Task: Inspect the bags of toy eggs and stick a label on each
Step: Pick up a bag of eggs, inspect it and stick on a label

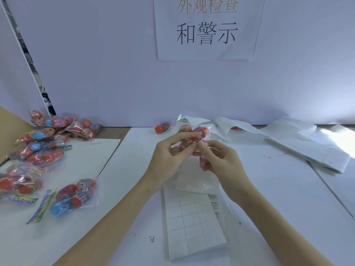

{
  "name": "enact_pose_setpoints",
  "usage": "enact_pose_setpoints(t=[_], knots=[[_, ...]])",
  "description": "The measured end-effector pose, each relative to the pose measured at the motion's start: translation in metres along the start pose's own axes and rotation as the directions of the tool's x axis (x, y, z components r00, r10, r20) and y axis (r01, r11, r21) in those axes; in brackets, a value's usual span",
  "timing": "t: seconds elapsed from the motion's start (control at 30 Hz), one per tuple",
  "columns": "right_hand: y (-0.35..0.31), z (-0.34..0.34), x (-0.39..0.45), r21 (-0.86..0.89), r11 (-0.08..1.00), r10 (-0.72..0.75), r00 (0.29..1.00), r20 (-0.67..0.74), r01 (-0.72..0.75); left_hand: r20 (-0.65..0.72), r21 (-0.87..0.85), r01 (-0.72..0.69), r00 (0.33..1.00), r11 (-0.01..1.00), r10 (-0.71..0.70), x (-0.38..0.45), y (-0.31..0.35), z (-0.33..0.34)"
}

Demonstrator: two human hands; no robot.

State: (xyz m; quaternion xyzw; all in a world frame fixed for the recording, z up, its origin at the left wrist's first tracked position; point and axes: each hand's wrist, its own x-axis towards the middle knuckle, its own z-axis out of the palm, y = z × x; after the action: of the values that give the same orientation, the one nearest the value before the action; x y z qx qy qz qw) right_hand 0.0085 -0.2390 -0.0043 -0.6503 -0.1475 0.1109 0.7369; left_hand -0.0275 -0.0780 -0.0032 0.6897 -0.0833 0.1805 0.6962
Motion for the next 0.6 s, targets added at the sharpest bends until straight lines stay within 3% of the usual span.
enact_pose_setpoints(t=[0.1,0.17,0.3,0.47,0.6], knots=[[-0.0017,-0.0051,0.0011,0.192,0.976,0.073,0.988,0.135,-0.098,-0.045,-0.001,-0.006,0.999,1.000,0.006,0.0012,0.0006,-0.0012],[-0.0037,-0.0072,0.0020,0.231,0.961,0.110,0.975,0.192,-0.154,-0.083,-0.044,-0.004,0.997,0.999,0.001,0.0024,0.0011,-0.0031],[-0.0078,-0.0058,0.0021,0.262,0.944,0.165,0.974,0.153,-0.201,-0.063,0.008,-0.002,0.998,1.000,0.003,0.0011,0.0014,-0.0043],[-0.0060,-0.0021,-0.0002,0.125,0.985,0.116,0.992,0.050,-0.122,0.043,0.013,0.005,0.999,1.000,-0.005,0.0010,-0.0004,-0.0068],[-0.0044,-0.0056,0.0004,0.109,0.987,0.106,0.990,0.092,-0.116,0.059,0.057,0.025,0.998,0.998,-0.029,0.0009,-0.0009,-0.0098]])
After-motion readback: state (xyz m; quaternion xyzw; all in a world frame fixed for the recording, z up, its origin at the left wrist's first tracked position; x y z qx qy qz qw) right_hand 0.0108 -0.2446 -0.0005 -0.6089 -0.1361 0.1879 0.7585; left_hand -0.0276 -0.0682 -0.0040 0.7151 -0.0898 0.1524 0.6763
